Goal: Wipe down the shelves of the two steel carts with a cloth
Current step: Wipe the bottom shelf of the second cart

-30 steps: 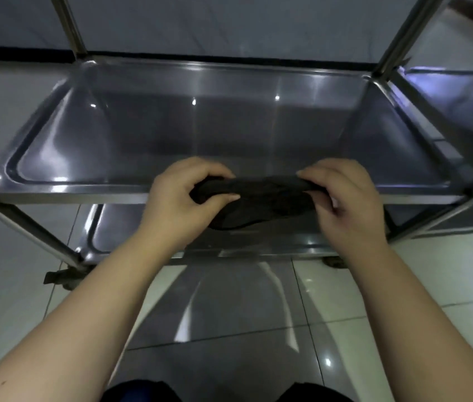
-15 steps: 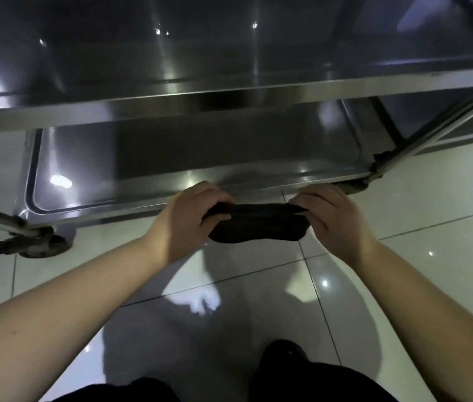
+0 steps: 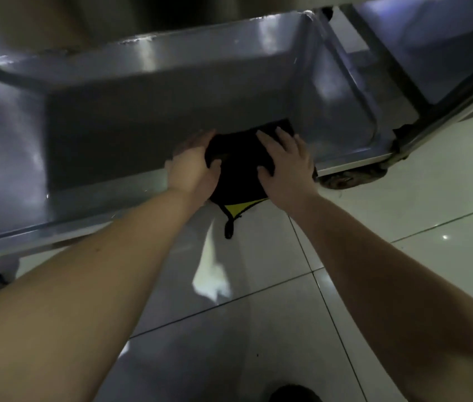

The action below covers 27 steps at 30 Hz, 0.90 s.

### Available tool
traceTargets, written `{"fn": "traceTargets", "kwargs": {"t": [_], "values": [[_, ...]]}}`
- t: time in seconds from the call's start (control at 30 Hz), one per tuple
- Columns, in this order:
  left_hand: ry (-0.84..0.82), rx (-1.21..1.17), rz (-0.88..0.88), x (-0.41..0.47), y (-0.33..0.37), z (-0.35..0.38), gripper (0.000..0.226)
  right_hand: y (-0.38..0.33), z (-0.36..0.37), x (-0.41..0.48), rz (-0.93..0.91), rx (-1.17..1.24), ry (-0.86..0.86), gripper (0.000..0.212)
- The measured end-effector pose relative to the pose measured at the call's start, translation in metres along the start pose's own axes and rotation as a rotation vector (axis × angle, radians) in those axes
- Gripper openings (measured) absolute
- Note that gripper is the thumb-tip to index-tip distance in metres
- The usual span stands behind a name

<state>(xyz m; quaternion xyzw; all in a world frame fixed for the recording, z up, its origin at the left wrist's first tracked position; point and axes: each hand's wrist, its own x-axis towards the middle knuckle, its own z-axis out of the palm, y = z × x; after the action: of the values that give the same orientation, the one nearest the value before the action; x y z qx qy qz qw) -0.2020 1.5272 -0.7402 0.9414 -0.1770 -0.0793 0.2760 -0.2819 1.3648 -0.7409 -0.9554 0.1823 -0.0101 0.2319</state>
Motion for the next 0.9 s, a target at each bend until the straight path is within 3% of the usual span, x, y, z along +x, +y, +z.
{"fn": "traceTargets", "kwargs": {"t": [0.13,0.33,0.5,0.63,0.73,0.8,0.9], "values": [[0.077,0.263,0.057,-0.004,-0.024,-0.001,0.054,-0.002,0.021,-0.006,-0.086,-0.269,-0.027,0.059],[-0.031,0.362,0.073,0.013,-0.044,0.0,0.054,-0.025,0.036,0.031,-0.067,-0.425,-0.22,0.079],[-0.068,0.415,0.06,0.016,-0.05,0.005,0.052,0.015,0.02,0.044,-0.064,-0.439,-0.164,0.077],[-0.05,0.453,0.073,0.016,-0.052,0.008,0.053,0.082,-0.02,0.067,0.23,-0.393,-0.143,0.081],[-0.031,0.455,0.068,0.017,-0.052,0.011,0.053,0.09,-0.023,0.071,0.369,-0.394,-0.15,0.082],[-0.038,0.454,0.063,0.017,-0.052,0.01,0.053,0.07,-0.011,0.069,0.379,-0.381,-0.139,0.078],[-0.049,0.433,0.057,0.015,-0.049,0.009,0.053,0.021,0.018,0.061,0.214,-0.396,-0.151,0.077]]}}
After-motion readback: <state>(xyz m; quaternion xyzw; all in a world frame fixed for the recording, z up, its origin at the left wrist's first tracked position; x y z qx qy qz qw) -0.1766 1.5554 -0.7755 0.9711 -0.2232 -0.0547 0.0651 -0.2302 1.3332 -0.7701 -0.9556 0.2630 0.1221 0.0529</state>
